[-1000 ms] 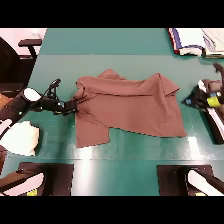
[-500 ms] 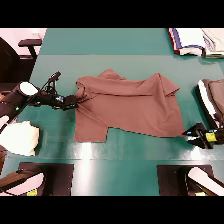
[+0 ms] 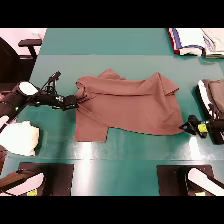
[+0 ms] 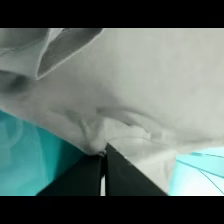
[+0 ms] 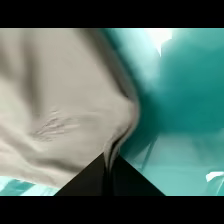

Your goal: Fold the shirts.

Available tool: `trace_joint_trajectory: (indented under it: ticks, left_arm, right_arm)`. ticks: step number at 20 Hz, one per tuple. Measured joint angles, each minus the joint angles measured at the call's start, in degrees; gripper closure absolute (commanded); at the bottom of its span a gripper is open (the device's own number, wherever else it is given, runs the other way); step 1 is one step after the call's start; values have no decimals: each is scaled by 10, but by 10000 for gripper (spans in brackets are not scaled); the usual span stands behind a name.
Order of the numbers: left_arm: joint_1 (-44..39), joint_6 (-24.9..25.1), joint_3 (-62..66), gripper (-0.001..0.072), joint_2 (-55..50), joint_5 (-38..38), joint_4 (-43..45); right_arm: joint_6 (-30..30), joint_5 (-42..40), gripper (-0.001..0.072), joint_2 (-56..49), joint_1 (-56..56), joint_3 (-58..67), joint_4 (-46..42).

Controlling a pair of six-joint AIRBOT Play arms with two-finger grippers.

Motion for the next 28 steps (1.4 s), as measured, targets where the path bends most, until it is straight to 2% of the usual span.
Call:
trace_joint_trajectory:
  ticks: [4,7,14,17,20,24,28]
  left_arm:
    - [0,-4,17,681,58,-17,22]
    - [0,-14,87,681,129,-40,54]
    - [0,-21,447,681,229,-59,101]
    - [0,-37,595,682,239,-53,122]
    - [0,-58,685,682,244,-37,149]
    - [0,-75,716,682,240,-36,172]
    - [0,-80,626,680,219,-84,183]
  right_arm:
    - [-6,-2,696,56,27,62,1]
    - [-9,4,696,116,44,161,3]
    - [-10,5,695,222,60,490,5]
    - [-9,13,696,238,61,614,-9]
    - [0,50,696,230,61,713,-39]
    - [25,121,697,193,62,802,-78]
    - [50,170,697,151,63,782,-78]
